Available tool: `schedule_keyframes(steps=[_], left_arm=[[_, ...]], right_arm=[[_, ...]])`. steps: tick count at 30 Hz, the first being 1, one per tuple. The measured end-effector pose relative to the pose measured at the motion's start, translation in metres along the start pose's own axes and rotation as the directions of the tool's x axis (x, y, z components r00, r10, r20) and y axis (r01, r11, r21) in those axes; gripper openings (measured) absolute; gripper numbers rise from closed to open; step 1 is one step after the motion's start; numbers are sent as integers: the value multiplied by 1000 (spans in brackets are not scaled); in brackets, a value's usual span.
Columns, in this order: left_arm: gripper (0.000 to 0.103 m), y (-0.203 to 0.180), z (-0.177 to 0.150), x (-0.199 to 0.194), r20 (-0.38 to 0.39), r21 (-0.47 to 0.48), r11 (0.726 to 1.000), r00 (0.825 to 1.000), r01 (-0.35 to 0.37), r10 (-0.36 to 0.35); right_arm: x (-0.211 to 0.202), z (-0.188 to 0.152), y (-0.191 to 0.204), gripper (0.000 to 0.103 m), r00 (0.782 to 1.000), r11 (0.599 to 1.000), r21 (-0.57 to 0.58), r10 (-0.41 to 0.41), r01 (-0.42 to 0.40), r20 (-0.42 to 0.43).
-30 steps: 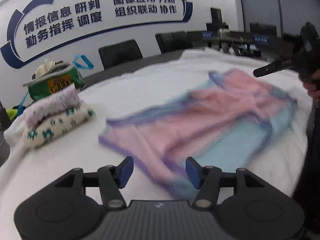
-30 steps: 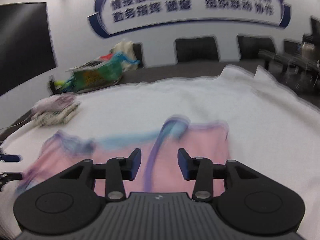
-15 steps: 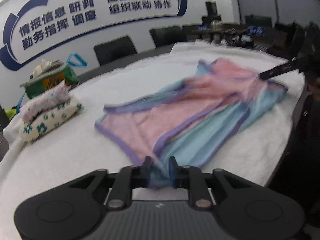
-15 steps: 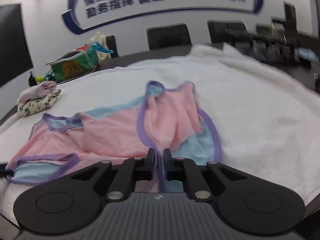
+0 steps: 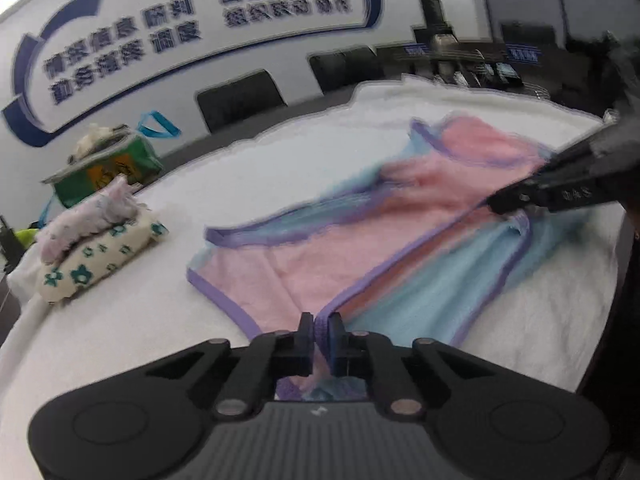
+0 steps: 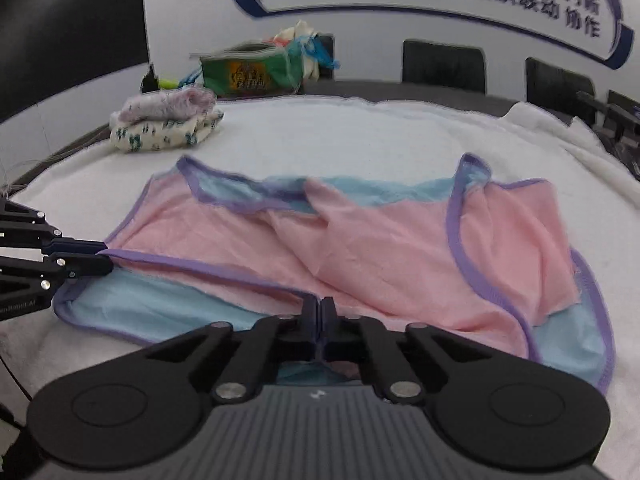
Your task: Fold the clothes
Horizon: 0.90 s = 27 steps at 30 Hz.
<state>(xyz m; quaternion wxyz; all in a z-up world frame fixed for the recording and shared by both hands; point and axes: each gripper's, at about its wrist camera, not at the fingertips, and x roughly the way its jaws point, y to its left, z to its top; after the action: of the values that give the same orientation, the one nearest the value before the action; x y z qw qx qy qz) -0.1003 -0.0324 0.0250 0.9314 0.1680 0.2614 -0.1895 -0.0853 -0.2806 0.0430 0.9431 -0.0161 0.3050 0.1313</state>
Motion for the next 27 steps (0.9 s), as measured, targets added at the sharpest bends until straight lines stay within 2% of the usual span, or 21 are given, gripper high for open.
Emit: schedule_keyframes(steps=[2,3,5,8,9,11,13,15,17,19,21,23,24,25,27], left_arm=[[6,-4,6,-8,52,-32,999,998,20,-19],[6,-10,8,-8,62,-31,999,997,39,-37],[12,-27,7,2,44,16,999,998,50,-51],[15,-47,-2,6,39,100,995,999,25,-29],[18,-50,-7,0,57,119,993,998,17,-24],[45,-48,-15,-11,79,116,993,997,-7,-2],[42,-46,-20,-14,65,97,995,998,-32,26],[42,-45,-24,-11,40,76,997,999,-24,21],[41,-47,-27,-7,36,61,998,999,-24,22],[40,-50,-29,-6,46,73,997,998,-35,32],[39,-52,-31,-6,55,80,996,998,-42,38],[39,-49,-32,-6,56,58,998,998,-31,28],[39,-46,-33,-6,54,48,999,998,-22,20],[39,-44,-32,-6,51,42,999,999,-13,11],[39,-40,-31,-6,41,34,999,999,4,-5]], right_arm=[[-24,1,-2,2,997,999,24,-35,33,71],[-32,0,-3,2,995,998,24,-62,60,79],[-48,-3,-5,2,989,993,23,-114,112,91],[-39,-8,-4,7,984,984,-7,-177,177,12],[-38,-6,-1,15,987,988,4,-157,157,26],[-37,4,7,24,993,996,-1,-90,90,71],[-34,19,19,30,992,999,-32,2,2,127],[-23,36,34,30,983,993,-87,93,-80,157],[12,55,56,30,968,962,-166,232,-214,96],[61,67,67,30,960,948,-151,279,-279,-25],[101,75,74,29,948,941,-136,294,-310,-126],[122,74,79,25,941,937,-145,293,-318,-169],[123,73,81,10,945,939,-151,284,-309,-164],[120,73,82,2,952,942,-171,263,-289,-156],[109,79,73,2,973,963,-151,208,-222,-103]])
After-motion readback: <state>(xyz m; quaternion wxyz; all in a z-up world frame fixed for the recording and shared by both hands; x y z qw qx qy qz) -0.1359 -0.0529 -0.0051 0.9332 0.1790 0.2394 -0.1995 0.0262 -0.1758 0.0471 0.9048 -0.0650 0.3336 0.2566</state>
